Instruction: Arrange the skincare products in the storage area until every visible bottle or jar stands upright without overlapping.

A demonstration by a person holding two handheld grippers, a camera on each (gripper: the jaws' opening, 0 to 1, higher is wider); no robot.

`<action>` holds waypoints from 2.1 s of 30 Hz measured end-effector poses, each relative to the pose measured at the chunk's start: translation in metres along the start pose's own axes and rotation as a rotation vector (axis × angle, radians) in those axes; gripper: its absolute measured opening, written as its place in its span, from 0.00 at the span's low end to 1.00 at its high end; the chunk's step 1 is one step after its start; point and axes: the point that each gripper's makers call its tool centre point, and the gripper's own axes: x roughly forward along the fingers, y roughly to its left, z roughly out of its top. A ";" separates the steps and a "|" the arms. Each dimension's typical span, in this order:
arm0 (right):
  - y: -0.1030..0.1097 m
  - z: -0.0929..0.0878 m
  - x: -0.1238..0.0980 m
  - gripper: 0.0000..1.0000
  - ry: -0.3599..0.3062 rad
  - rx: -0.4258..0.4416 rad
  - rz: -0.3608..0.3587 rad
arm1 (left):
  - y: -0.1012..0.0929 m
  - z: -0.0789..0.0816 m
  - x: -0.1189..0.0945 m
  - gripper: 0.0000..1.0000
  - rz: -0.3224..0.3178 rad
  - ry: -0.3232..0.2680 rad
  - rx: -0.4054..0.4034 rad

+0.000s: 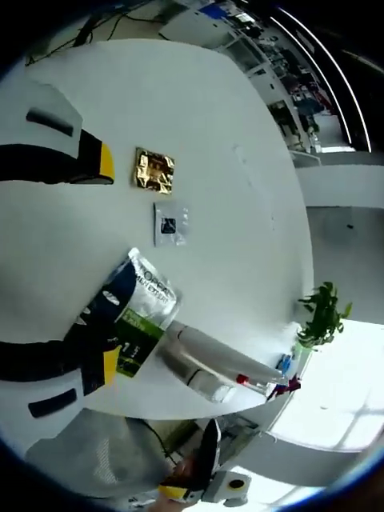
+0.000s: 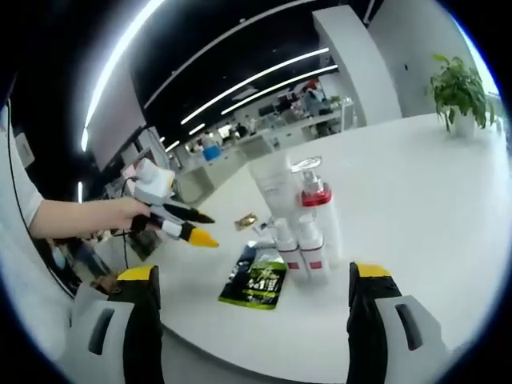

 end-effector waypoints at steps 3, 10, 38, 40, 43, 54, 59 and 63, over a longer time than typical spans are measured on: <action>0.001 0.000 0.000 0.97 0.002 0.000 0.004 | 0.006 0.006 0.007 0.76 0.003 0.007 -0.002; 0.000 0.000 0.000 0.97 0.001 0.004 -0.003 | 0.009 0.019 0.016 0.75 -0.018 0.013 0.030; -0.003 0.001 0.000 0.96 -0.013 0.020 -0.016 | 0.031 0.038 0.073 0.66 -0.033 0.181 0.162; -0.003 0.000 0.000 0.96 -0.011 0.021 -0.013 | 0.037 0.039 0.083 0.66 -0.030 0.198 0.176; -0.003 0.000 0.000 0.96 -0.012 0.023 -0.016 | 0.039 0.037 0.086 0.65 -0.030 0.211 0.182; -0.005 0.001 -0.001 0.96 -0.019 0.036 -0.027 | 0.044 0.033 0.103 0.61 -0.008 0.283 0.192; -0.007 0.002 -0.001 0.96 -0.025 0.047 -0.037 | 0.036 0.028 0.102 0.59 -0.004 0.321 0.183; -0.007 0.002 -0.001 0.96 -0.027 0.047 -0.036 | 0.037 0.029 0.108 0.56 0.006 0.329 0.192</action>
